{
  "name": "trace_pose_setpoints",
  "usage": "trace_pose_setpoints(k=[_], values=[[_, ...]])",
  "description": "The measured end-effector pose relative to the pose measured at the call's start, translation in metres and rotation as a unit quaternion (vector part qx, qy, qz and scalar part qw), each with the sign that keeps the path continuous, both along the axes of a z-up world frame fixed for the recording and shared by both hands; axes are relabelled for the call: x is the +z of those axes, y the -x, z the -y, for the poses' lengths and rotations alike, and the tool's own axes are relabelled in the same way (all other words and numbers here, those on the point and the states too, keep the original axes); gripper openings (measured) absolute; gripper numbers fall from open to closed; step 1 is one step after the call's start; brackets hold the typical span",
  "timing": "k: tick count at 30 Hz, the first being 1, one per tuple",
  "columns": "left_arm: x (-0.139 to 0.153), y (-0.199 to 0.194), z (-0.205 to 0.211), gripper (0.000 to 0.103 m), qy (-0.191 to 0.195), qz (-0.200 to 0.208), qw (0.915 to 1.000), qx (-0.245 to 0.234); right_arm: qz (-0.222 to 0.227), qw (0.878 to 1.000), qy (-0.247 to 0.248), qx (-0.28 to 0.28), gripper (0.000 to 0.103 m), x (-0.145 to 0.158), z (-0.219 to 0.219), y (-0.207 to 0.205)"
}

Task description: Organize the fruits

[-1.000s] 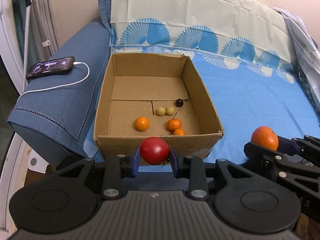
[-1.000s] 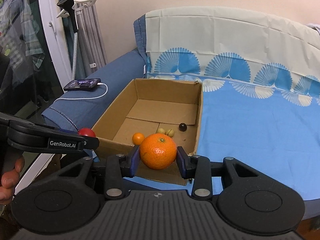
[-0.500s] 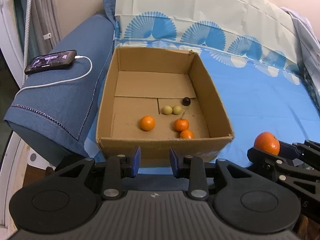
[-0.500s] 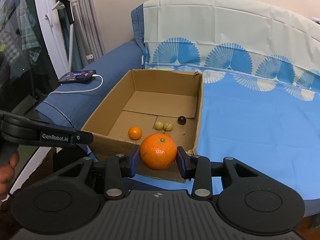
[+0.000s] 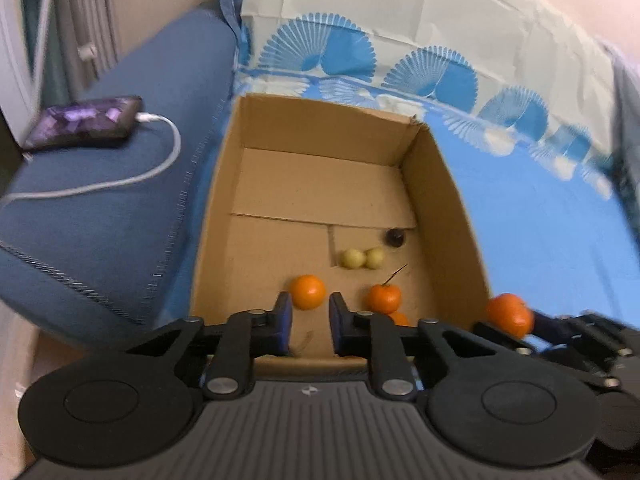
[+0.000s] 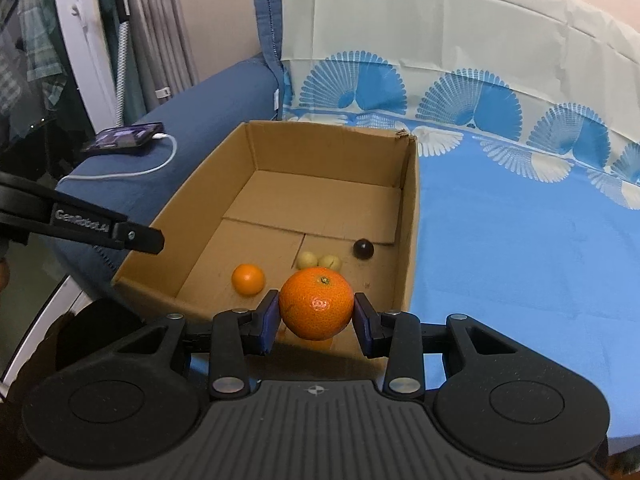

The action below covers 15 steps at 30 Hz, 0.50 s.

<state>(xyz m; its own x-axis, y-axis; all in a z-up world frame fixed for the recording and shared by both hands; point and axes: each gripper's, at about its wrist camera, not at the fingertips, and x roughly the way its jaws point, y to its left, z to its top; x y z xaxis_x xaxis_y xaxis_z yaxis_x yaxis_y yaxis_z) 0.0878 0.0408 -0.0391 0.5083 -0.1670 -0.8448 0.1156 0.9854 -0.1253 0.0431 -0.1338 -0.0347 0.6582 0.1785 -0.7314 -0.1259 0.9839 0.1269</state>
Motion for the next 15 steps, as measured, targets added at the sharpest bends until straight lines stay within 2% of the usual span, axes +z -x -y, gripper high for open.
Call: trace_pose_setpoints(k=[5, 9, 12, 15], values=[[-0.007, -0.025, -0.013, 0.02, 0.008, -0.01, 0.9998, 0.017, 0.009, 1.0, -0.016, -0.002, 0.04, -0.002, 0.004, -0.023], [-0.016, -0.038, -0.017, 0.02, -0.002, -0.021, 0.9994, 0.029, 0.006, 1.0, -0.018, -0.004, 0.04, -0.007, 0.009, -0.035], [-0.02, -0.044, -0.019, 0.02, -0.001, -0.032, 0.999, 0.032, 0.004, 1.0, -0.019, -0.012, 0.04, -0.011, 0.014, -0.039], [-0.02, -0.042, -0.019, 0.02, -0.013, -0.023, 0.9992, 0.029, 0.012, 0.999, -0.023, -0.022, 0.04, -0.012, 0.021, -0.038]])
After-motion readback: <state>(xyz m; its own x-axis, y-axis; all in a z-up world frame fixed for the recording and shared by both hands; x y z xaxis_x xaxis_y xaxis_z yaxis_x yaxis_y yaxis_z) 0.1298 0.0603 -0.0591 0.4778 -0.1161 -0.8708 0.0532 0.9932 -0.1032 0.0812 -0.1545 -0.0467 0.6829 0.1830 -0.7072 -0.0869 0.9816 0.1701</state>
